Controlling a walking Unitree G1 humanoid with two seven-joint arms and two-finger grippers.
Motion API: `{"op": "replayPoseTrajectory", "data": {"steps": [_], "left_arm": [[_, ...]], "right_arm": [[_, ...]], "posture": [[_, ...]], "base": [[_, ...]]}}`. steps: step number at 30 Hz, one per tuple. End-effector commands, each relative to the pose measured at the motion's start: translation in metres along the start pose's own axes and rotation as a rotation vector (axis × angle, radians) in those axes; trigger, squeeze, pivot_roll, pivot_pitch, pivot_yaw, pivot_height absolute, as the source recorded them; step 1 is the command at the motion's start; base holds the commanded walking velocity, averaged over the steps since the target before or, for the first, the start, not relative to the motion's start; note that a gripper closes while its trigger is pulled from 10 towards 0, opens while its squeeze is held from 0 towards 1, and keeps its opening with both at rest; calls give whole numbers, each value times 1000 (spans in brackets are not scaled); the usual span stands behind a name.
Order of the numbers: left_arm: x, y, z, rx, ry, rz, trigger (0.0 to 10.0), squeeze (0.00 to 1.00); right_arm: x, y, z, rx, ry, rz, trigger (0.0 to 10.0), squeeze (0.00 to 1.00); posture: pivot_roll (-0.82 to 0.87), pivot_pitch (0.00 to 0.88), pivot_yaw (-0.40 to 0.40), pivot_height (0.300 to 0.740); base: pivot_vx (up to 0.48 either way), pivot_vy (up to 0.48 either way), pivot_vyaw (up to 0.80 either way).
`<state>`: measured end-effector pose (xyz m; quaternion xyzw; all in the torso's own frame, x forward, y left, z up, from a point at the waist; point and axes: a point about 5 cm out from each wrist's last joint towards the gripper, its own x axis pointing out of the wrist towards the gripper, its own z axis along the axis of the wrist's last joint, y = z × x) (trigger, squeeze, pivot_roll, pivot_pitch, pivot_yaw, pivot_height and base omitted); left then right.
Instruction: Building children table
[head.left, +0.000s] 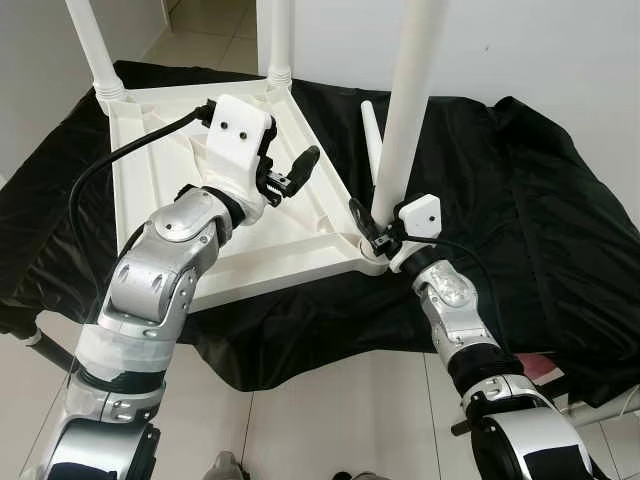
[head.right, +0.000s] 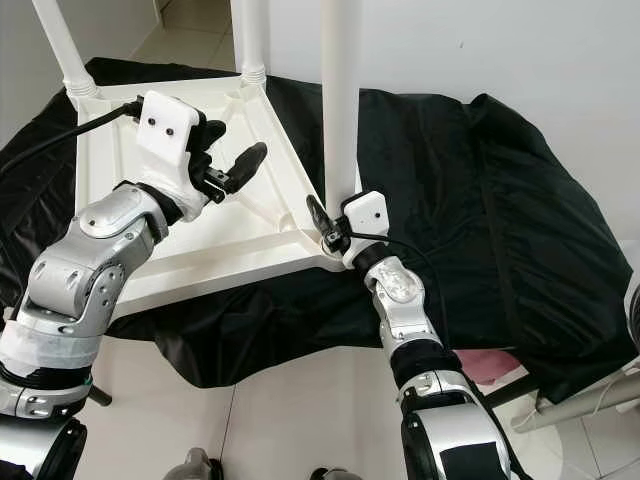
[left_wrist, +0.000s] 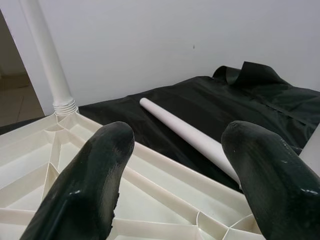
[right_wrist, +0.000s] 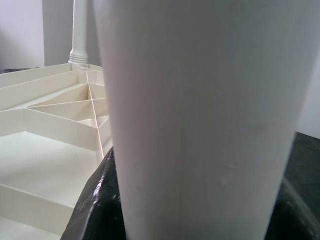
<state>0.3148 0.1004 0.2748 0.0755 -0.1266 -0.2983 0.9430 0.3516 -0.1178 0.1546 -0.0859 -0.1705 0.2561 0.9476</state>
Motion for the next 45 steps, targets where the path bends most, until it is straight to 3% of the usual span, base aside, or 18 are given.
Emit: {"op": "replayPoseTrajectory", "data": {"steps": [1,4,20,24,28,32,33,41,42,43,44,45], "left_arm": [[1,-1,5,14,-5,-25,10000,0],[2,-2,6,16,-9,-26,10000,0],[2,-2,5,16,-13,-20,10000,0],[1,-2,6,18,-15,-22,10000,0],[0,-1,6,-14,-16,-86,10000,0],[0,1,6,-57,-22,-98,10000,0],[0,1,6,-89,-27,-112,10000,1000],[4,-8,9,-73,-39,-227,10000,1000],[5,-9,10,-52,-40,-246,10000,933],[5,-9,10,-52,-40,-246,10000,933],[6,-11,12,-35,-45,-278,10000,243],[7,-15,16,-33,-67,-330,10000,0]], "right_arm": [[-26,14,-42,71,214,50,10000,0],[-21,13,-46,293,239,-5,10000,0],[-17,5,-50,310,329,-68,10000,0],[-15,5,-43,238,273,-46,10000,0],[-7,-2,-16,253,154,-3,10000,0],[-5,-6,-8,244,148,23,10000,0],[-5,-9,-2,228,144,52,10000,0],[-1,-30,26,193,114,104,10000,0],[0,-34,31,190,108,107,10000,0],[0,-34,31,190,108,107,10000,0],[0,-37,35,180,100,110,10000,0],[1,-40,40,170,89,118,10000,0]], "posture": [[105,120,-40,740],[107,117,-43,740],[106,103,-61,740],[106,96,-64,740],[103,83,-73,740],[101,81,-74,740],[89,71,-74,740],[74,58,-78,740],[72,54,-80,740],[72,54,-80,740],[70,52,-82,740],[67,47,-81,740]], "base": [[0,0,0],[0,0,0],[0,0,0],[0,0,0],[0,0,0],[0,0,0],[0,0,0],[0,0,0],[0,0,0],[0,0,0],[0,0,0],[0,0,0]]}}
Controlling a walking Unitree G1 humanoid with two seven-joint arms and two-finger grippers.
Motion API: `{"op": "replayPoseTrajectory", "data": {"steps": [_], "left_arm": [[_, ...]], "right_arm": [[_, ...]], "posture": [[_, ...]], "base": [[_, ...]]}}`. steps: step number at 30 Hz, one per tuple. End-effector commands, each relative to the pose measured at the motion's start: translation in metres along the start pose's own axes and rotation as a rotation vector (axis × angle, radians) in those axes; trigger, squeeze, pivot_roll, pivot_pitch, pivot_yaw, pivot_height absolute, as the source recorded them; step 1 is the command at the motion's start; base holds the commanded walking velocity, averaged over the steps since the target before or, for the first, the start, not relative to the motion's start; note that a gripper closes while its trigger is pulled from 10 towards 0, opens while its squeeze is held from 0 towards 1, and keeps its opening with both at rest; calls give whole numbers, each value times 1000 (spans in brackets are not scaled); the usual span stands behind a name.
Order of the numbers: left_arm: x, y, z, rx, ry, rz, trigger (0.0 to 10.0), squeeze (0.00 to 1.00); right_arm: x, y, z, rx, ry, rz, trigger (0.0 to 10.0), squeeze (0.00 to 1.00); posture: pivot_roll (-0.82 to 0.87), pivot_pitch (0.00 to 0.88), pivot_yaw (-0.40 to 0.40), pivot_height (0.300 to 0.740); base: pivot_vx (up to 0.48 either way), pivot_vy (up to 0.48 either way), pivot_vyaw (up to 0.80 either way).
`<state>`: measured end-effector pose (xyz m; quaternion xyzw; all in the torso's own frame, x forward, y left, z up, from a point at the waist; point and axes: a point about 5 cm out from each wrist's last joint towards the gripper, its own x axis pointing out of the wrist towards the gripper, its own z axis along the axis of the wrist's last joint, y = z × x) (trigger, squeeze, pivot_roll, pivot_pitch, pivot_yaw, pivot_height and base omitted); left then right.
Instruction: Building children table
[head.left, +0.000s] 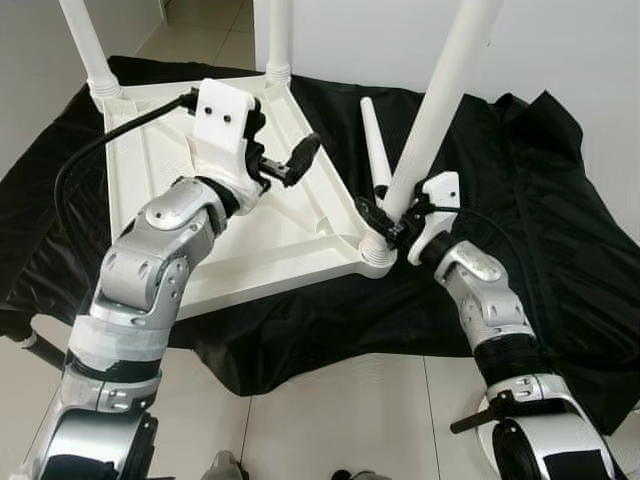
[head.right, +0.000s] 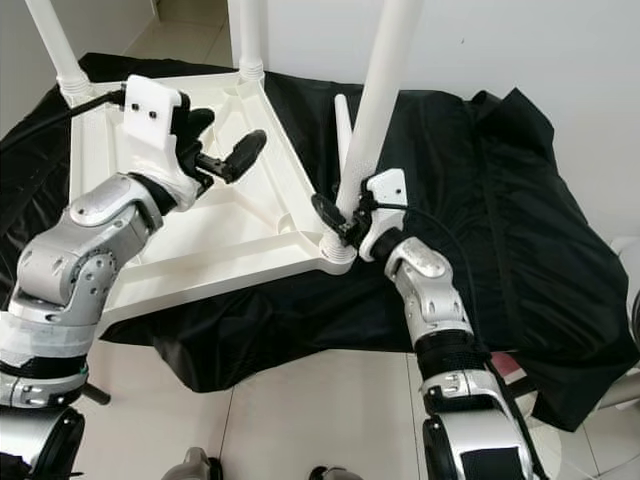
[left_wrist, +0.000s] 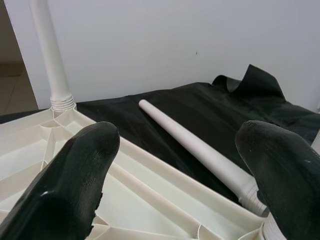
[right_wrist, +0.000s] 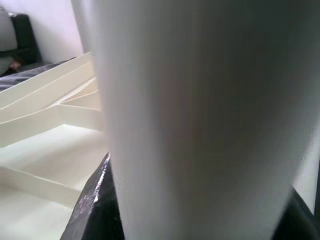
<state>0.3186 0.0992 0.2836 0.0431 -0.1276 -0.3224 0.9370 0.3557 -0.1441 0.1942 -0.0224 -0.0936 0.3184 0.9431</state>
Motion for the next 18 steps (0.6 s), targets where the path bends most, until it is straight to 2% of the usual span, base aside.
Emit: {"op": "replayPoseTrajectory", "data": {"steps": [1,2,3,4,7,9,10,12,14,16,18], "left_arm": [[2,-19,7,29,-30,-291,10000,0],[2,-23,12,7,-51,-350,10000,0],[2,-23,12,7,-51,-350,10000,0],[1,-31,21,-6,-98,-443,10000,0],[0,-33,24,1,-116,-464,10000,0],[0,-42,30,-13,-142,-560,10000,0],[0,-42,30,-13,-142,-560,10000,0],[2,-51,35,-53,-165,-646,10000,0],[3,-55,37,-67,-180,-681,10000,0],[5,-58,39,-99,-187,-723,10000,0],[4,-64,43,-127,-204,-810,10000,0]], "right_arm": [[-1,-4,7,-11,-11,6,10000,0],[-3,-5,12,-18,-15,16,10000,0],[-3,-5,12,-18,-15,16,10000,0],[-4,-6,17,-20,-14,34,10000,0],[-4,-6,18,-21,-13,38,10000,0],[-5,-7,24,-38,-15,50,10000,0],[-5,-7,24,-38,-15,50,10000,0],[-5,-9,30,-50,-20,66,10000,0],[-5,-9,31,-53,-10,78,10000,0],[-6,-7,31,-59,5,106,10000,0],[-7,-4,29,-65,24,134,10000,0]], "posture": [[67,47,-81,740],[66,42,-83,740],[66,42,-83,740],[66,38,-85,740],[66,38,-85,740],[62,28,-86,740],[62,28,-86,740],[58,23,-85,740],[57,20,-86,740],[53,17,-85,740],[52,16,-83,740]], "base": [[0,0,0],[0,0,0],[0,0,0],[0,0,0],[0,0,0],[0,0,0],[0,0,0],[0,0,0],[0,0,0],[0,0,0],[0,0,0]]}}
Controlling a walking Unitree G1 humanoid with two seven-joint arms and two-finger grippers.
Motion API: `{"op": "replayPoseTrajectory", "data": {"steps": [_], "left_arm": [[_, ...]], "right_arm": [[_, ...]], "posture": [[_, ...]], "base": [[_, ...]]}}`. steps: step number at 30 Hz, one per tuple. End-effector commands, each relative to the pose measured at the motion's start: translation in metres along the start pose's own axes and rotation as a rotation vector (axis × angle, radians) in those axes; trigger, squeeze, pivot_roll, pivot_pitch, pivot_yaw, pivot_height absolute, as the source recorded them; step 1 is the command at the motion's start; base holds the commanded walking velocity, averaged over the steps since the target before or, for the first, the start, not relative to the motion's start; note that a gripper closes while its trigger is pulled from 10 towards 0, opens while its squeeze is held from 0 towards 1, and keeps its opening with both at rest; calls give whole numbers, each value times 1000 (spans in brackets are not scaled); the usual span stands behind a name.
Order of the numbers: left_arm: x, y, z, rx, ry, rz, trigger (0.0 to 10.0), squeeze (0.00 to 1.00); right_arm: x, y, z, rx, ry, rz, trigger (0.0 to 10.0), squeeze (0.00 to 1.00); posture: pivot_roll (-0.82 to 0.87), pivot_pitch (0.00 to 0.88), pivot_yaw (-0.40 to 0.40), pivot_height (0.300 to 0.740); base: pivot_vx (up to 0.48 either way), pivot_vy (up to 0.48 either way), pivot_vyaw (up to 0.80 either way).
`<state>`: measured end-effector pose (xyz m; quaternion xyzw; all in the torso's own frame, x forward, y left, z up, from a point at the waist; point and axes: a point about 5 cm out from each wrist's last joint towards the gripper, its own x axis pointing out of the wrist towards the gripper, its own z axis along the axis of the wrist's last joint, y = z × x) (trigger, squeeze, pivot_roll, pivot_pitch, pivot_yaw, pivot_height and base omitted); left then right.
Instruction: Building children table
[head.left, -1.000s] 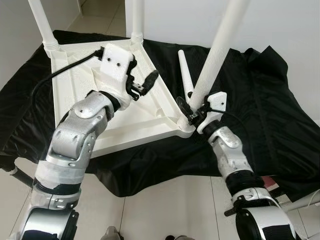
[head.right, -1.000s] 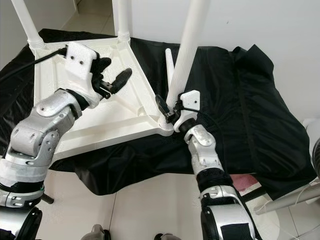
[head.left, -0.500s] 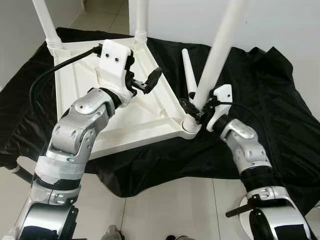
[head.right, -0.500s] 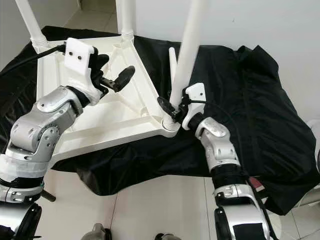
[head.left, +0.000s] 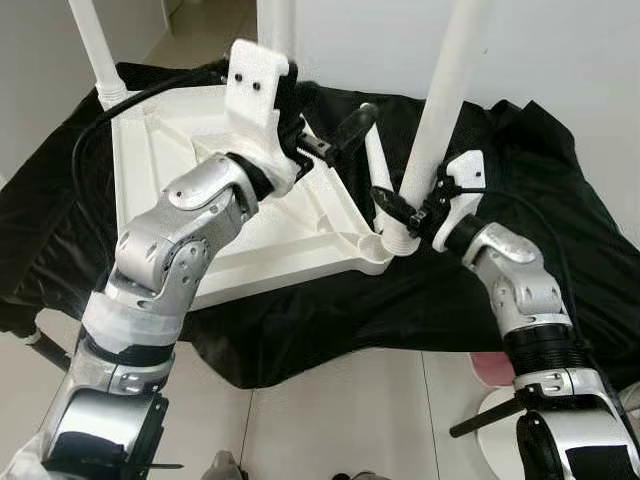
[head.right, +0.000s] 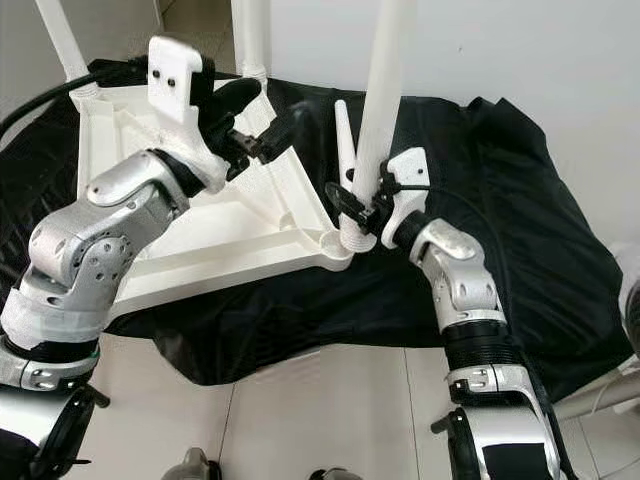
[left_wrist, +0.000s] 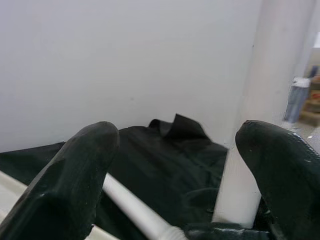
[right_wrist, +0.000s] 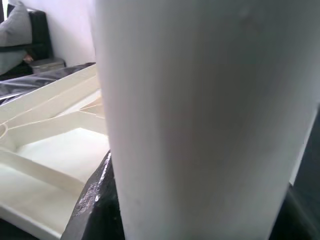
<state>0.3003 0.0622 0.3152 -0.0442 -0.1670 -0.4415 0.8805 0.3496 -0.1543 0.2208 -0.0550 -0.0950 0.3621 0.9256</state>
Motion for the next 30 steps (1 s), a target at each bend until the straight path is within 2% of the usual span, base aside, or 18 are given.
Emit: {"op": "replayPoseTrajectory", "data": {"steps": [1,3,9,10,12,16,22,30], "left_arm": [[-3,-35,2,-34,-4,-613,10000,0],[-1,-39,-5,-63,16,-654,10000,0],[3,-46,-16,-96,48,-689,10000,0],[5,-52,-14,-108,45,-744,10000,0],[4,-55,-13,-110,50,-781,10000,0],[10,-57,-6,-105,36,-801,10000,0],[14,-55,-5,-109,33,-794,10000,0],[28,-46,-13,-156,101,-693,10000,0]], "right_arm": [[0,5,1,-8,19,45,10000,0],[0,8,-2,-6,32,62,10000,0],[1,15,-4,-3,49,96,10000,0],[1,18,-6,1,57,109,10000,0],[2,19,-7,4,62,110,10000,0],[3,27,-9,12,76,147,10000,0],[3,33,-12,11,90,180,10000,0],[4,36,-14,7,106,180,10000,0]], "posture": [[53,15,-82,740],[53,13,-80,740],[51,12,-76,740],[45,10,-70,740],[43,9,-67,740],[40,8,-62,740],[34,8,-54,740],[26,6,-45,740]], "base": [[0,0,0],[0,0,0],[0,0,0],[0,0,0],[0,0,0],[0,0,0],[0,0,0],[0,0,0]]}}
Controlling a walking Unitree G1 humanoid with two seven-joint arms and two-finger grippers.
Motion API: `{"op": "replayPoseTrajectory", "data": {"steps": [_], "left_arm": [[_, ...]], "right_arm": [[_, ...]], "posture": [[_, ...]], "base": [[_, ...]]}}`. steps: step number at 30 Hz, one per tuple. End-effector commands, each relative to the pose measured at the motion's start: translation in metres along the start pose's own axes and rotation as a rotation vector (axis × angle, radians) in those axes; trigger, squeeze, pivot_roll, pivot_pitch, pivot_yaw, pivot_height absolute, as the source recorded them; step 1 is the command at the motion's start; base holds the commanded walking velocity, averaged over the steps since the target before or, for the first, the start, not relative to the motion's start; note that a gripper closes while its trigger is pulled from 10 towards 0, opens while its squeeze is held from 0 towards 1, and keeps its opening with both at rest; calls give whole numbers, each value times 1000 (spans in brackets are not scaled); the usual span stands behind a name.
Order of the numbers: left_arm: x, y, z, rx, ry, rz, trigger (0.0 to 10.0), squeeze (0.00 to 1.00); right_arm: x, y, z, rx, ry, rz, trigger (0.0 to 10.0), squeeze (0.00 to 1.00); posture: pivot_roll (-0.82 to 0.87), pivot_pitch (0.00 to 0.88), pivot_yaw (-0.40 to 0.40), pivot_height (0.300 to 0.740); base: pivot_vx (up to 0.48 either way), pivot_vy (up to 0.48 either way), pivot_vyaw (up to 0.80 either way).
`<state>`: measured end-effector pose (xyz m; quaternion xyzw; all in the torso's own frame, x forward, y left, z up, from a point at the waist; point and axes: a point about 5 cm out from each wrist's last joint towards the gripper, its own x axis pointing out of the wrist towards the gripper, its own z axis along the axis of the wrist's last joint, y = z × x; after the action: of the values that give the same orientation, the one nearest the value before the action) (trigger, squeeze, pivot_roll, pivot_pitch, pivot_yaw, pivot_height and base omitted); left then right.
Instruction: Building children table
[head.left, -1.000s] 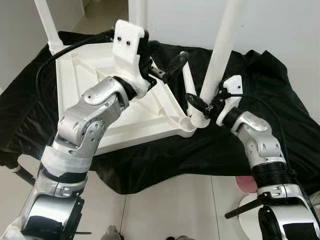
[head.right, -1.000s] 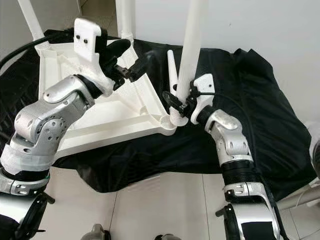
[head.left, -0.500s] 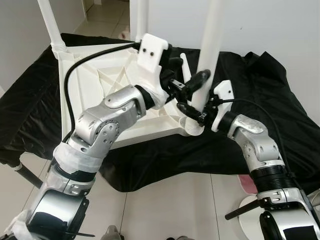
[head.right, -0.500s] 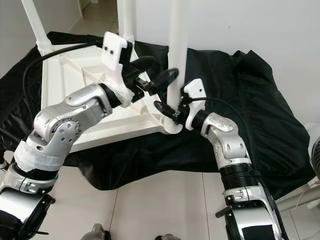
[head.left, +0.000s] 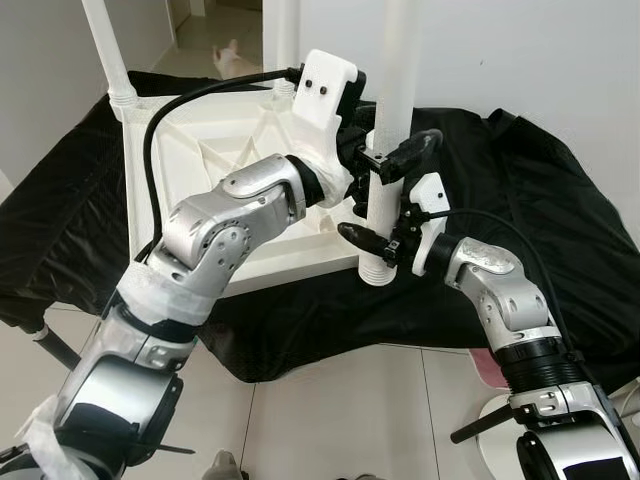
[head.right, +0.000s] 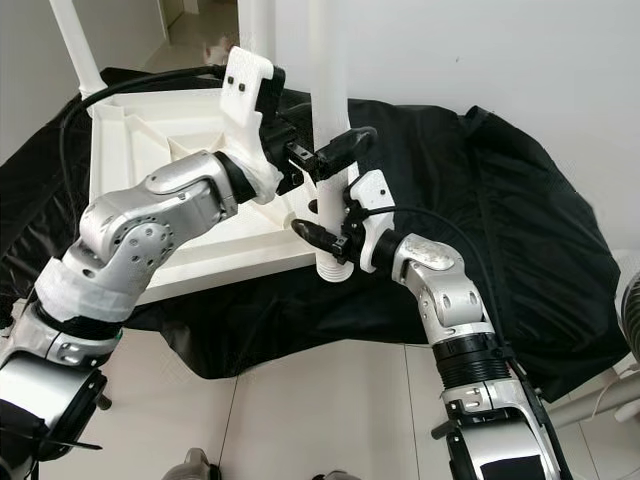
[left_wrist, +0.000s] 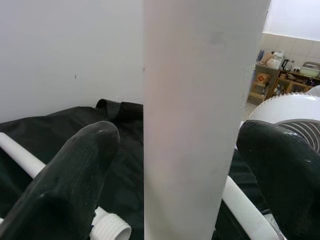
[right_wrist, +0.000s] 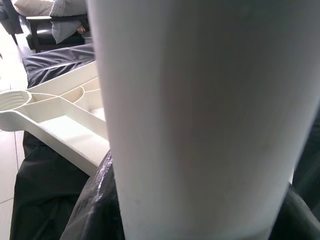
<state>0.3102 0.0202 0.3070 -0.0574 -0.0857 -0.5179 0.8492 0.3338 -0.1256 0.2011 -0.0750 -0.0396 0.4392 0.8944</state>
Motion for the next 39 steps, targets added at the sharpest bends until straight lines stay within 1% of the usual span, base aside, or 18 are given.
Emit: {"op": "replayPoseTrajectory", "data": {"steps": [1,2,3,4,5,8,23,24,25,27,28,29,30,31,32,33,36,39], "left_arm": [[-2,-28,3,-6,8,-540,10000,0],[-2,-28,3,-6,8,-540,10000,0],[-3,-27,4,-22,3,-551,2471,0],[-3,-27,6,-34,0,-559,2471,0],[-4,-27,6,-26,3,-565,0,0],[-4,-27,4,-3,16,-566,0,0],[-2,-30,10,-11,-14,-602,0,0],[0,-31,12,18,-22,-587,0,0],[2,-30,14,42,-38,-560,10000,0],[5,-28,15,61,-49,-518,10000,0],[6,-26,16,61,-48,-495,10000,0],[6,-26,16,61,-48,-495,10000,0],[9,-19,16,58,-36,-433,10000,0],[11,-16,18,65,-36,-394,10000,0],[11,-16,18,65,-36,-394,10000,0],[13,-9,24,79,-41,-319,10000,0],[14,-6,27,89,-47,-283,10000,0],[21,7,33,76,-48,-138,10000,0]], "right_arm": [[-2,2,1,-7,4,4,10000,0],[-2,2,1,-7,4,4,10000,0],[-2,1,0,-7,7,0,10000,0],[-2,1,0,-7,9,-2,10000,0],[-2,1,-1,-6,11,-5,10000,0],[-3,1,-2,-4,16,-12,10000,0],[-7,0,-2,16,11,-47,10000,0],[-7,-1,-1,18,7,-58,10000,0],[-7,-2,0,23,2,-72,10000,0],[-7,-4,1,22,-6,-95,10000,0],[-6,-5,3,13,-21,-109,10000,502],[-6,-5,3,13,-21,-109,10000,502],[-6,-6,9,17,-65,-129,10000,1000],[-6,-7,11,20,-77,-141,10000,1000],[-6,-7,11,20,-77,-141,10000,1000],[-6,-8,11,12,-75,-173,10000,1000],[-6,-9,10,0,-68,-193,10000,1000],[-3,-8,13,-18,-85,-233,10000,1000]], "posture": [[26,6,-45,740],[26,6,-45,740],[23,4,-40,740],[23,4,-40,740],[22,5,-37,740],[15,6,-33,740],[0,0,-21,740],[-2,0,-21,740],[-4,0,-24,740],[-8,0,-21,740],[-8,0,-21,740],[-8,0,-21,740],[-11,0,-18,740],[-16,0,-15,740],[-16,0,-15,740],[-23,0,-13,740],[-23,0,-13,740],[-46,0,-6,740]], "base": [[0,0,0],[0,0,0],[0,0,0],[0,0,0],[0,0,0],[0,0,0],[0,0,0],[0,0,0],[0,0,0],[0,0,0],[0,0,0],[0,0,0],[0,0,0],[0,0,0],[0,0,0],[0,0,0],[0,0,0],[0,0,0]]}}
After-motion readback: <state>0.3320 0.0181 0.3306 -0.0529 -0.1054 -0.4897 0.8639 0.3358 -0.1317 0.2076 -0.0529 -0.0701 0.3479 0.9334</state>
